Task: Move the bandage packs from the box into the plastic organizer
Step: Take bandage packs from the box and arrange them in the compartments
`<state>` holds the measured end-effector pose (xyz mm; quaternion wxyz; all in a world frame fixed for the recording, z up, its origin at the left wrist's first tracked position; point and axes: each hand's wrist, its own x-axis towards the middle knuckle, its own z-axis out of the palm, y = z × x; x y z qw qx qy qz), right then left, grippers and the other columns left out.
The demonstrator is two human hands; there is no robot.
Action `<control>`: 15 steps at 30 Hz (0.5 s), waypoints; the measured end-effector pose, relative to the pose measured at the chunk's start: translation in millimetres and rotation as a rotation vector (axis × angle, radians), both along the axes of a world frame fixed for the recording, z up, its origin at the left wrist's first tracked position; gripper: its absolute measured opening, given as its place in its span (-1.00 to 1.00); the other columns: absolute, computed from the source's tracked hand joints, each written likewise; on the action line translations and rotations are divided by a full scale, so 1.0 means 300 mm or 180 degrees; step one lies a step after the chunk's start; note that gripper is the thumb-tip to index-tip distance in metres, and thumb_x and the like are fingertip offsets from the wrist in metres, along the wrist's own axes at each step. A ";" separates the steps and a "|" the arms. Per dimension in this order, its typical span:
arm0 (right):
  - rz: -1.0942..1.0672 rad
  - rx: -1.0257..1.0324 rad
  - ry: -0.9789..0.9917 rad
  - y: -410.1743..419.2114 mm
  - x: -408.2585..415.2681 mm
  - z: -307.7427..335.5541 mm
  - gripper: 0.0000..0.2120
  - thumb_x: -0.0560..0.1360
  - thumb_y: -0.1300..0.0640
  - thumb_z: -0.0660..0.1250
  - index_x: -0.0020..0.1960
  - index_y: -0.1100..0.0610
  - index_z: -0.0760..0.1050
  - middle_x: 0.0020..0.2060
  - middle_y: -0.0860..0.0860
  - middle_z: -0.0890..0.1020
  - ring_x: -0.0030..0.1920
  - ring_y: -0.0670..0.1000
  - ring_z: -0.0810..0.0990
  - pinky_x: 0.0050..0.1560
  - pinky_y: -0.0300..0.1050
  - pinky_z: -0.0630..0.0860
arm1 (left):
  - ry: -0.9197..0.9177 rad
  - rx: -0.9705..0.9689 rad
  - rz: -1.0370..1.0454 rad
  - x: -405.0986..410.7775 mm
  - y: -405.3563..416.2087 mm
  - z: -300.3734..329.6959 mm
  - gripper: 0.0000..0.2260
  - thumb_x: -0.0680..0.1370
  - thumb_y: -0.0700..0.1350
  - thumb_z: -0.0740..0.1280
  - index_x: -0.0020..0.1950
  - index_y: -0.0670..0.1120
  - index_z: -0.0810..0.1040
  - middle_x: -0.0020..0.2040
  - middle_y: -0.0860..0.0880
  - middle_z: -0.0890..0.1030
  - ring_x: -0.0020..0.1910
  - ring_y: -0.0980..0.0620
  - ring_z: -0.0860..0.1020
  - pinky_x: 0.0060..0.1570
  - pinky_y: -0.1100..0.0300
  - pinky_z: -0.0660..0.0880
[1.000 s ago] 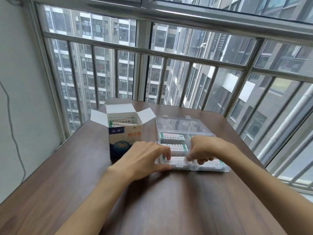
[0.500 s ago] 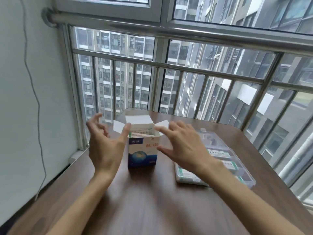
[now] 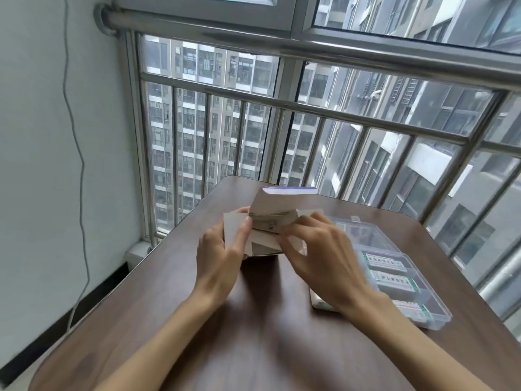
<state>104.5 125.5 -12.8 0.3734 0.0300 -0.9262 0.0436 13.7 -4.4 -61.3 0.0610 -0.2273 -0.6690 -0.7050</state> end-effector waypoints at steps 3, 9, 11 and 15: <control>-0.0311 0.0007 -0.0897 -0.018 -0.059 0.029 -0.61 0.42 0.03 0.28 0.23 -0.19 0.52 0.10 -0.10 0.63 0.13 0.01 0.47 0.00 -0.10 0.46 | -0.0045 0.0194 -0.0056 0.010 -0.008 0.020 -0.82 0.56 -0.03 0.33 -0.08 0.26 0.64 -0.28 0.16 0.65 -0.29 0.19 0.58 -0.39 0.28 0.49; -0.0907 0.0585 -0.2693 -0.025 -0.156 0.068 -0.55 0.50 -0.20 0.20 0.28 0.02 0.44 0.23 0.03 0.53 0.30 0.09 0.36 0.12 -0.01 0.16 | -0.0148 0.0295 -0.0239 0.021 -0.014 0.042 -0.85 0.56 -0.17 0.33 -0.02 0.06 0.64 -0.32 0.14 0.64 -0.35 0.24 0.56 -0.49 0.39 0.42; -0.0978 0.0460 -0.2950 -0.038 -0.172 0.094 -0.65 0.50 -0.08 0.26 0.22 0.04 0.45 0.18 0.02 0.53 0.28 0.09 0.37 0.13 0.00 0.16 | -0.0179 0.0287 -0.0288 0.022 -0.015 0.045 -0.87 0.56 -0.18 0.33 0.01 0.01 0.64 -0.28 0.08 0.65 -0.35 0.23 0.57 -0.49 0.38 0.43; -0.0940 0.0495 -0.2822 -0.058 -0.177 0.107 -0.84 0.48 0.02 0.29 -0.23 0.05 0.42 -0.28 -0.04 0.45 0.01 0.08 0.39 -0.02 -0.05 0.10 | -0.0266 0.0357 -0.0280 0.022 -0.016 0.049 -0.87 0.56 -0.17 0.33 -0.02 0.05 0.63 -0.25 0.00 0.64 -0.36 0.21 0.55 -0.50 0.37 0.43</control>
